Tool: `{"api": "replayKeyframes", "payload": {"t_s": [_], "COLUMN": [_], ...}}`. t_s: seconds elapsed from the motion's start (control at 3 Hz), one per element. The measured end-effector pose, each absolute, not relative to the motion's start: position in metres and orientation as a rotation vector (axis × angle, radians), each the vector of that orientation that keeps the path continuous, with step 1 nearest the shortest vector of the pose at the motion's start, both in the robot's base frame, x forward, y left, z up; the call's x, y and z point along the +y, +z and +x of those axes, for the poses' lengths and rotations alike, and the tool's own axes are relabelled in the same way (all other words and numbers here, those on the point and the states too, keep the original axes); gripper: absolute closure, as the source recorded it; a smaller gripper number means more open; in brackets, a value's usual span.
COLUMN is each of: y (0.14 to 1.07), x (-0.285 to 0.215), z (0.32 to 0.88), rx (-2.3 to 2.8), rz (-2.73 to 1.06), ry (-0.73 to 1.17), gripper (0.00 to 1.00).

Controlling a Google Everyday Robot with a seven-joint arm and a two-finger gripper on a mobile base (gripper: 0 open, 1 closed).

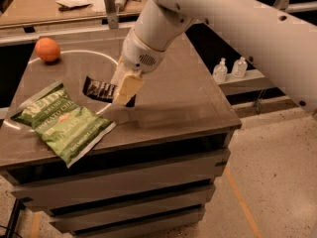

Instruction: Move rxbar chocolate near green jalapeno chip bag

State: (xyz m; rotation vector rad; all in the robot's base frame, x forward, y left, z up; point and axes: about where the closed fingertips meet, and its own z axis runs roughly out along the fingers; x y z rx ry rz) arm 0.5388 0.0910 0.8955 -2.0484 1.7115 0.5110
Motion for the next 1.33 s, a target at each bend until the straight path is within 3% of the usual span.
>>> {"api": "replayKeyframes", "payload": {"t_s": [0.67, 1.0, 1.33], "y": [0.876, 0.876, 0.881], "x": [0.133, 0.136, 0.13], "z": [0.541, 0.541, 0.539], "rx": [1.617, 1.613, 1.622], "rz": [-1.989, -1.984, -1.978], "ry": [0.713, 0.723, 0.703], "gripper": [0.06, 0.0, 0.0]}}
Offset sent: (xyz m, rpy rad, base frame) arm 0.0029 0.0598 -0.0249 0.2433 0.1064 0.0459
